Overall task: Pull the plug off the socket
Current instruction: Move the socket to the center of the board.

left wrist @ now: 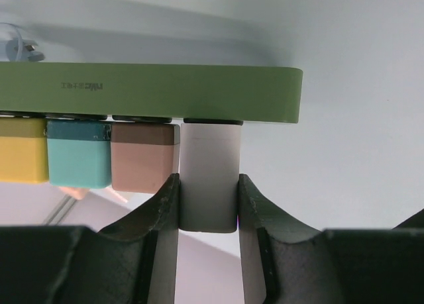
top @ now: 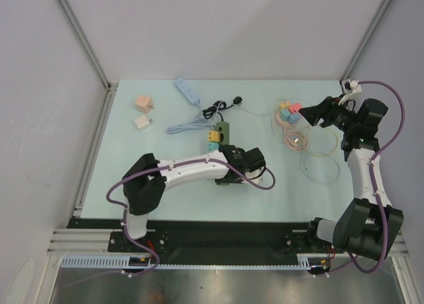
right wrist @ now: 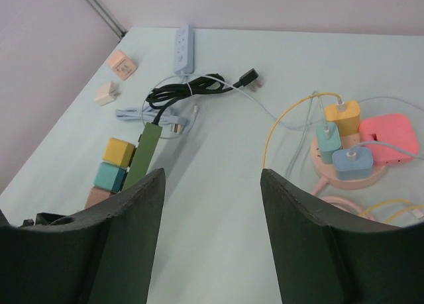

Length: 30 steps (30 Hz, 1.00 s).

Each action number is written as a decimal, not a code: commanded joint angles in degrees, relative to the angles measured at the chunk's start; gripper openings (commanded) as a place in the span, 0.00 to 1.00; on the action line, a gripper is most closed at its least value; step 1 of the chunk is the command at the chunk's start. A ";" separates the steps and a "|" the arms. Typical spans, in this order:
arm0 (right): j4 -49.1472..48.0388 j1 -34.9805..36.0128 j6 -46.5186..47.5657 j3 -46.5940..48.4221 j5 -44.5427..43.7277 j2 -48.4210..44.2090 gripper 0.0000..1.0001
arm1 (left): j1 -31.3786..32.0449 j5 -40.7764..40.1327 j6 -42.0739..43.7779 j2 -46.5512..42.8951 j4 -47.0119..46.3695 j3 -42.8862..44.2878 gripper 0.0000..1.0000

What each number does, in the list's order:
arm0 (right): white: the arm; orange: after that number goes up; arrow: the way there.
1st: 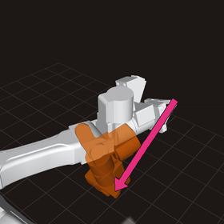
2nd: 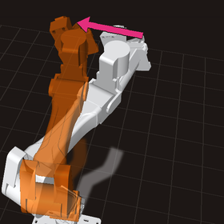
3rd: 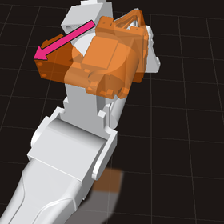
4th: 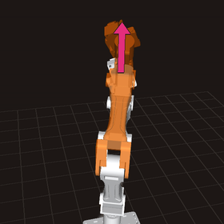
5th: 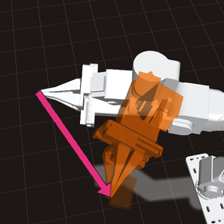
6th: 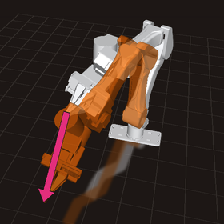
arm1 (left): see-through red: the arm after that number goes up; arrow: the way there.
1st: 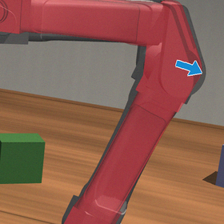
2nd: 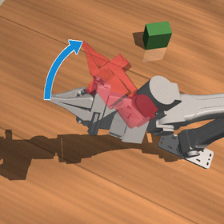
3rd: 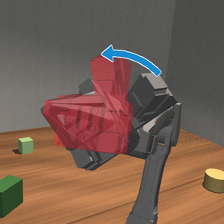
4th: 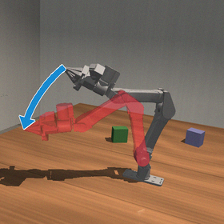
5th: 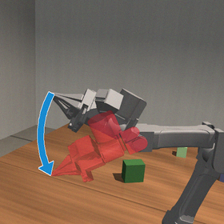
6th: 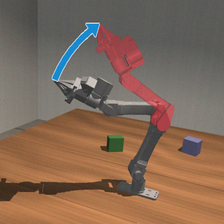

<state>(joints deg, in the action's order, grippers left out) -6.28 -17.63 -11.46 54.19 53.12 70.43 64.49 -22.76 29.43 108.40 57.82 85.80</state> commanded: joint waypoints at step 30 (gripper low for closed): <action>-3.03 -2.59 -1.54 -0.49 2.34 0.23 0.64 | 3.80 -6.06 -2.35 14.31 0.01 23.18 0.61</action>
<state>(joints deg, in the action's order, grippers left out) -6.68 -19.94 -12.29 53.95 54.50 71.37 68.12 -26.94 29.54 123.79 60.40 105.95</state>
